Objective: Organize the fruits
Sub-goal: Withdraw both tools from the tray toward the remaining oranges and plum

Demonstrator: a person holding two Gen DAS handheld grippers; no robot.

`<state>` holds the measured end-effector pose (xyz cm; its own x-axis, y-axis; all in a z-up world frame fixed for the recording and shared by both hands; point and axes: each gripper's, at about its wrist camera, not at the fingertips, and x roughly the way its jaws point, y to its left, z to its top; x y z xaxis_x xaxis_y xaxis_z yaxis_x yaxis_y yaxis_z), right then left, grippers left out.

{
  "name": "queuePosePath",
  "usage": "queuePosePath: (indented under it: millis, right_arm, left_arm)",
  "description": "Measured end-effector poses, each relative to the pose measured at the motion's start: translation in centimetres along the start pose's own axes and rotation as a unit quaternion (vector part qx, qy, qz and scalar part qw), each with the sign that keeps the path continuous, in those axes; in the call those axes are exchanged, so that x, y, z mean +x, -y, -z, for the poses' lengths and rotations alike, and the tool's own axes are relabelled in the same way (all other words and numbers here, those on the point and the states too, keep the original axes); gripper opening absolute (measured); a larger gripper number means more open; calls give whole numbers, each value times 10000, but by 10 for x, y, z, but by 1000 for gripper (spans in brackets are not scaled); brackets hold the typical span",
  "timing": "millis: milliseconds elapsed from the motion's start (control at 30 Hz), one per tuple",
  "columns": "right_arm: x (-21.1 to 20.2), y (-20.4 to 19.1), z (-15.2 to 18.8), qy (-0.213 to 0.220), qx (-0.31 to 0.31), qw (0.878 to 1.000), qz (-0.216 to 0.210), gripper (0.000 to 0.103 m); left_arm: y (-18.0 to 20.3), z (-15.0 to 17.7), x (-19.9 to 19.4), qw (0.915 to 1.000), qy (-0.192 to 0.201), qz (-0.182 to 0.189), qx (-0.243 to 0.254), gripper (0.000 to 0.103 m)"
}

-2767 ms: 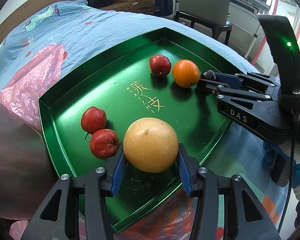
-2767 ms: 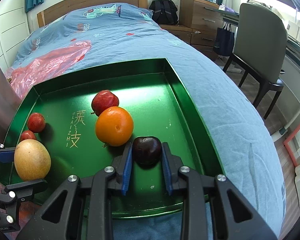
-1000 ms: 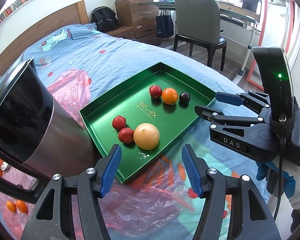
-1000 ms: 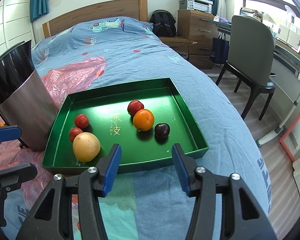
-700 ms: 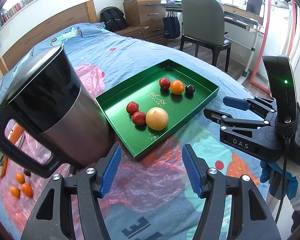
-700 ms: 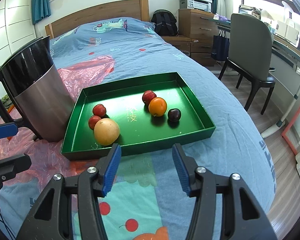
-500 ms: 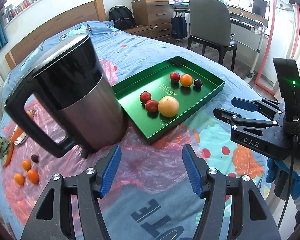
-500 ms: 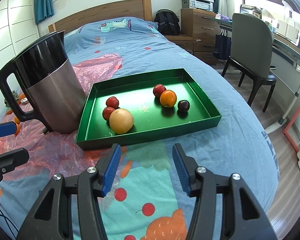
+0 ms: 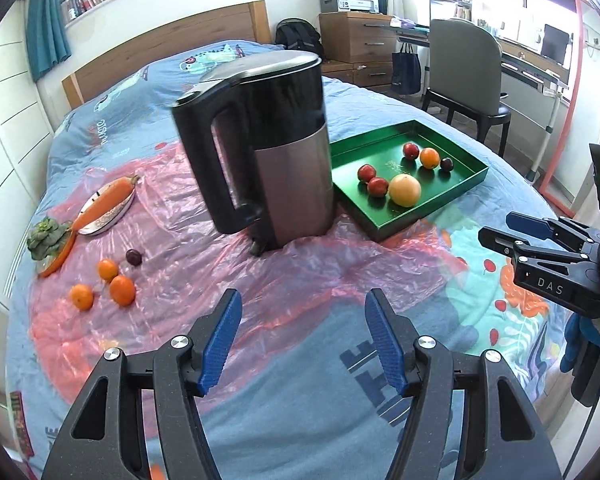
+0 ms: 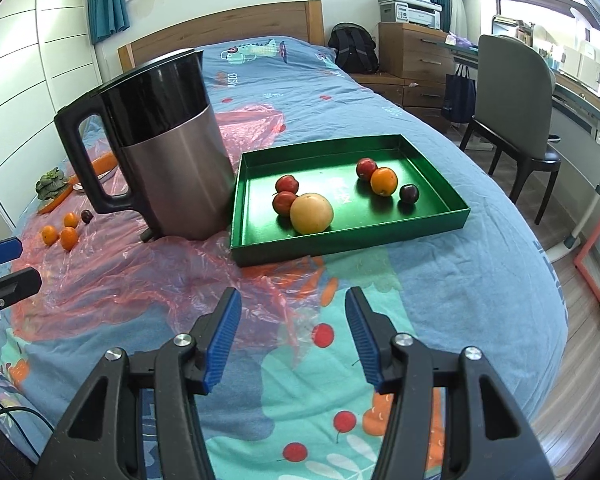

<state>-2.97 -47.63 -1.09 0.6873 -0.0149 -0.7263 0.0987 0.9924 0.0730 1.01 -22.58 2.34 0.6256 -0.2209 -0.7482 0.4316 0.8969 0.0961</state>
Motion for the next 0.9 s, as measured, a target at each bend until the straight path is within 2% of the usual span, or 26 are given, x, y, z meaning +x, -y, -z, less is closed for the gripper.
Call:
queuePosePath:
  millis: [500,900]
  right_arm:
    - [-17,-104,7,-28,-663,9963,-548,54]
    - [-14,-191,7,-75,-1330,9854,-1065,54]
  left_arm:
    - [-92,52,-33,9953,95,-577,-767,60]
    - [-172,100,-46,9834,38,-1146,-1409,60]
